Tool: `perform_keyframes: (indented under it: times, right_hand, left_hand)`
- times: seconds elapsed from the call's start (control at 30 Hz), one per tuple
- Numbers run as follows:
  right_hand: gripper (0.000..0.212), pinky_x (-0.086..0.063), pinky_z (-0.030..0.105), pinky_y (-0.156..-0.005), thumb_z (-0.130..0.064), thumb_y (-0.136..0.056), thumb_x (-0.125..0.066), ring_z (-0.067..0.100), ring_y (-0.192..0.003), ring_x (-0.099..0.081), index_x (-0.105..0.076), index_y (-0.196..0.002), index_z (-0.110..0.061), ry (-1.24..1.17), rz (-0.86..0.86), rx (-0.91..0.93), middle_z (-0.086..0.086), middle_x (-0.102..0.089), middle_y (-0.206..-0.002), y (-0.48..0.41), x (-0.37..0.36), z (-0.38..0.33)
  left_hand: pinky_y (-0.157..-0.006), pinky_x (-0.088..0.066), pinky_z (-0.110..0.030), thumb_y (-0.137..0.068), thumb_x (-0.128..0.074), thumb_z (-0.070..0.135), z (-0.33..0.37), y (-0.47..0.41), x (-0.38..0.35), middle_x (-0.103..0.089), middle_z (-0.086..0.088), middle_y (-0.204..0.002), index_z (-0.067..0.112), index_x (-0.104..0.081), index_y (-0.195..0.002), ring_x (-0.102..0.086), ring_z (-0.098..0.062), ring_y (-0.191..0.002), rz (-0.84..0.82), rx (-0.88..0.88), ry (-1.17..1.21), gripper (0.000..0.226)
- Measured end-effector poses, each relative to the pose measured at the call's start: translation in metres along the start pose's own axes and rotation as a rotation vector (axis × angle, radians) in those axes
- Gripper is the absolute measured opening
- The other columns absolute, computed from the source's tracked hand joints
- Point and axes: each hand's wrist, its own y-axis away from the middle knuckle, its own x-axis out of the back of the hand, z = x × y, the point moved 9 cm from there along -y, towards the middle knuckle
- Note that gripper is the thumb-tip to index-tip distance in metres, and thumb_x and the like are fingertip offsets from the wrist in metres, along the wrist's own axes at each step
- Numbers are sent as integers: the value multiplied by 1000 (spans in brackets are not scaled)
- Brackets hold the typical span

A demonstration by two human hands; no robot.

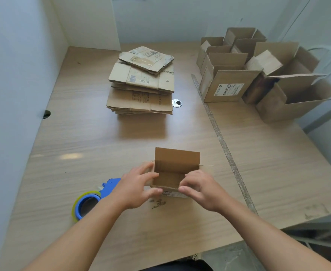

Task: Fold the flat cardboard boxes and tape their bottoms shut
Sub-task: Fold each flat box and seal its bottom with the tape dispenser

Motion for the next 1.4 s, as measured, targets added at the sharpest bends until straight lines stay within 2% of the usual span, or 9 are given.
perform_keyframes:
  times: [0.13,0.27,0.47,0.6,0.8,0.97,1.13,1.3,1.4]
  right_hand:
    - [41,-39,43,-103,-68,-82,-43,9,-110,-51,-70,-89,-39,-10,-47,-119,-21,-58,-106,1,3,10]
    - [46,-35,40,-109,-56,-93,-45,13,-130,-45,-62,-129,-33,177,-275,-102,-9,-57,-137,-3,-7,-3]
    - [34,-46,42,-99,-44,-97,-47,21,-119,-54,-55,-129,-35,144,-435,-238,0,-61,-129,2,-28,-6]
    - [49,-45,51,-100,-48,-94,-55,25,-128,-47,-39,-140,-40,257,-454,-242,-1,-52,-138,-1,-34,0]
    - [56,-43,43,-98,-52,-94,-56,24,-123,-48,-35,-144,-36,338,-343,-177,-2,-50,-137,7,-19,7]
    - [47,-39,39,-96,-43,-98,-55,25,-120,-49,-39,-141,-32,370,-284,-228,-1,-52,-133,7,20,38]
    - [44,-42,40,-96,-41,-98,-56,24,-119,-50,-41,-138,-31,406,-265,-296,-3,-53,-130,1,81,93]
    - [54,-43,41,-102,-41,-93,-64,24,-124,-50,-42,-142,-32,339,-216,-343,-2,-53,-134,-29,154,166]
    - [54,-44,40,-99,-42,-93,-64,23,-124,-50,-43,-141,-33,380,-215,-339,-2,-53,-134,-51,188,209]
  left_hand:
    - [-117,-21,-25,-57,-33,100,-3,0,-1,-26,23,-152,33,-55,-137,-23,-2,-143,-43,22,217,107]
    - [-113,-18,-20,-54,-34,101,4,1,3,-25,24,-147,33,-55,-137,-19,5,-135,-48,-25,184,110]
    - [-117,-15,-21,-58,-37,98,6,4,-7,-4,26,-153,35,-40,-147,-2,7,-138,-132,-133,53,110]
    - [-118,-15,-21,-58,-36,97,11,-3,-11,2,27,-152,35,-35,-150,2,9,-136,-118,-165,4,110]
    - [-120,-14,-27,-67,-26,96,28,-20,-4,-14,18,-157,31,-42,-147,-3,2,-145,-53,-225,-8,104]
    - [-110,-37,-43,-88,-34,77,60,-44,22,-42,8,-149,30,-55,-135,-35,-16,-139,124,-315,-84,70]
    - [-105,-40,-39,-88,-37,64,106,-93,33,-49,7,-143,31,-53,-138,-42,-17,-133,135,-316,-185,62]
    - [-85,-45,-37,-87,-30,58,148,-165,34,-62,4,-125,23,-59,-130,-57,-24,-113,154,-232,-390,63]
    - [-91,-42,-37,-94,-42,52,167,-213,30,-58,4,-130,24,-53,-134,-53,-24,-117,103,-188,-525,50]
